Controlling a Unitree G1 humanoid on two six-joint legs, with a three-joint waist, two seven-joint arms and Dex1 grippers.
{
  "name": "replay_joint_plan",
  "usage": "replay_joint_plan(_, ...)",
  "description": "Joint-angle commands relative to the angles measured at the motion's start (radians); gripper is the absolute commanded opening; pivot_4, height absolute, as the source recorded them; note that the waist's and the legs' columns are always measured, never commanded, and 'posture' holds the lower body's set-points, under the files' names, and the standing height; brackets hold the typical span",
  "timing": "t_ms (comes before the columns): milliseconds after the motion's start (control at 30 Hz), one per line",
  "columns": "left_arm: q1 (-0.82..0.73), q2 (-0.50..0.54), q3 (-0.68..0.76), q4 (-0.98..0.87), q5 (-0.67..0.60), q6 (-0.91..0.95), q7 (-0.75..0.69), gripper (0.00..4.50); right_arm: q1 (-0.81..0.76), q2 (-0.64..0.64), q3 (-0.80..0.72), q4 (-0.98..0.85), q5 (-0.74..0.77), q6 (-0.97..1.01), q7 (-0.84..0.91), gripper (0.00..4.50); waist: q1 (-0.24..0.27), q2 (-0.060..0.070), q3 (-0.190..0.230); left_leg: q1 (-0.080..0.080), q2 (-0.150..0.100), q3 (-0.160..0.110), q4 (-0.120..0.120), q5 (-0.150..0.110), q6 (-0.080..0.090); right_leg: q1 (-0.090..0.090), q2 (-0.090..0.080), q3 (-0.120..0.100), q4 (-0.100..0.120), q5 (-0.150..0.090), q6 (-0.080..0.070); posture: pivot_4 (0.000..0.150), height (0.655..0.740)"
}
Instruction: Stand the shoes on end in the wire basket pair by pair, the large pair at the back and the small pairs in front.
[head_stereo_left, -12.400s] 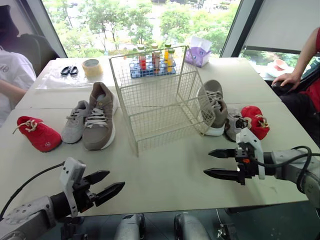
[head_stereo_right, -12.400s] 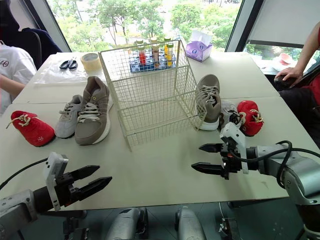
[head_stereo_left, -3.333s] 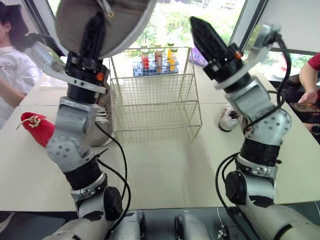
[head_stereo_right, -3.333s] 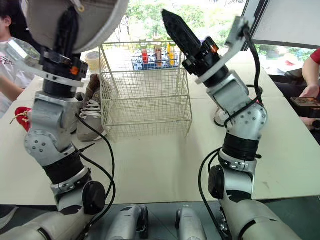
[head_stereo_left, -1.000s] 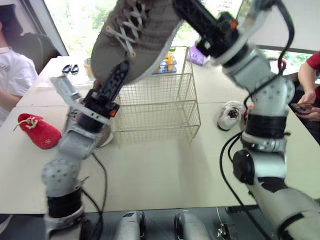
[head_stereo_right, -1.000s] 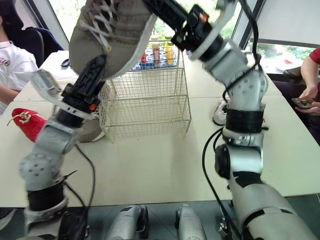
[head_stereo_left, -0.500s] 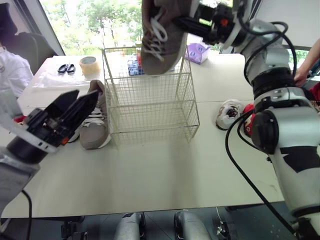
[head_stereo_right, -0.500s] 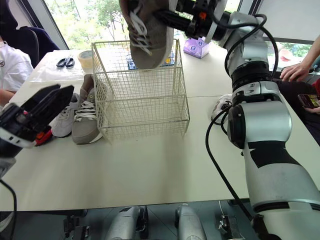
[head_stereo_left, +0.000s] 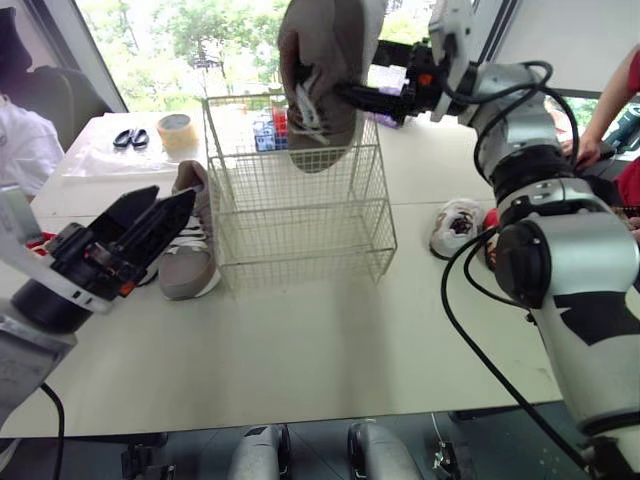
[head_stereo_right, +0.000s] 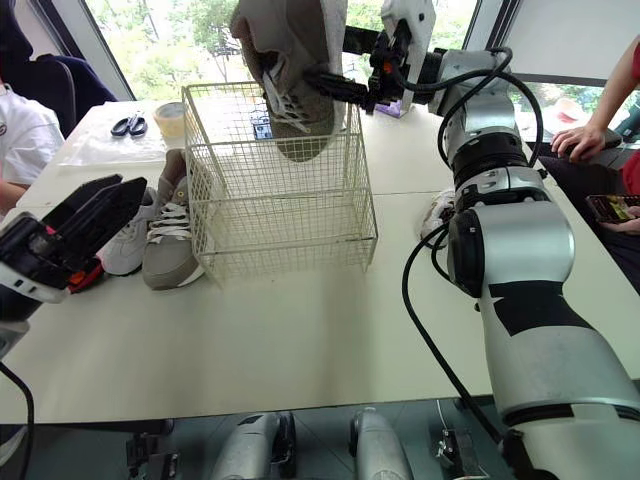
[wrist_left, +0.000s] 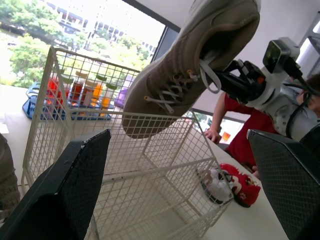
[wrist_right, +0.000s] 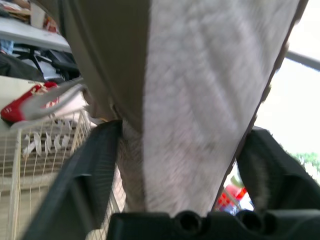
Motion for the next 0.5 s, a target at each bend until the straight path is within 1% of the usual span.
replay_joint_plan(33, -0.024, 0.016, -0.004, 0.013, 0.016, -0.018, -0.018, 4.5, -0.03, -0.007, -0.035, -0.013, -0.003, 0.005, -0.036, 4.47, -0.007, 0.0, 0.0, 0.0, 0.0, 0.0, -0.001, 0.0, -0.001, -0.001, 0.0, 0.0, 0.0, 0.0, 0.0, 0.15, 0.7351)
replay_joint_plan(100, -0.034, 0.015, -0.016, 0.016, 0.02, -0.019, -0.02, 4.5, -0.031, -0.013, -0.038, -0.014, -0.01, 0.01, -0.036, 4.47, -0.011, 0.0, 0.0, 0.0, -0.001, 0.0, -0.004, 0.003, -0.005, -0.001, 0.0, 0.0, -0.001, 0.0, 0.0, 0.15, 0.7351)
replay_joint_plan(367, -0.061, 0.003, -0.059, 0.031, 0.048, -0.017, -0.024, 4.5, -0.003, -0.052, -0.049, -0.042, -0.021, 0.032, -0.013, 4.47, -0.013, 0.0, 0.0, 0.001, -0.001, 0.0, -0.008, 0.005, -0.003, -0.001, 0.001, 0.0, -0.002, 0.0, 0.0, 0.15, 0.7351)
replay_joint_plan(500, -0.07, 0.021, -0.044, 0.051, 0.048, -0.007, -0.024, 4.5, 0.038, -0.047, -0.052, -0.11, -0.021, 0.02, -0.078, 4.47, -0.013, 0.0, 0.0, 0.002, -0.001, 0.0, -0.007, 0.006, -0.002, -0.001, 0.002, -0.001, -0.001, 0.0, 0.0, 0.15, 0.7351)
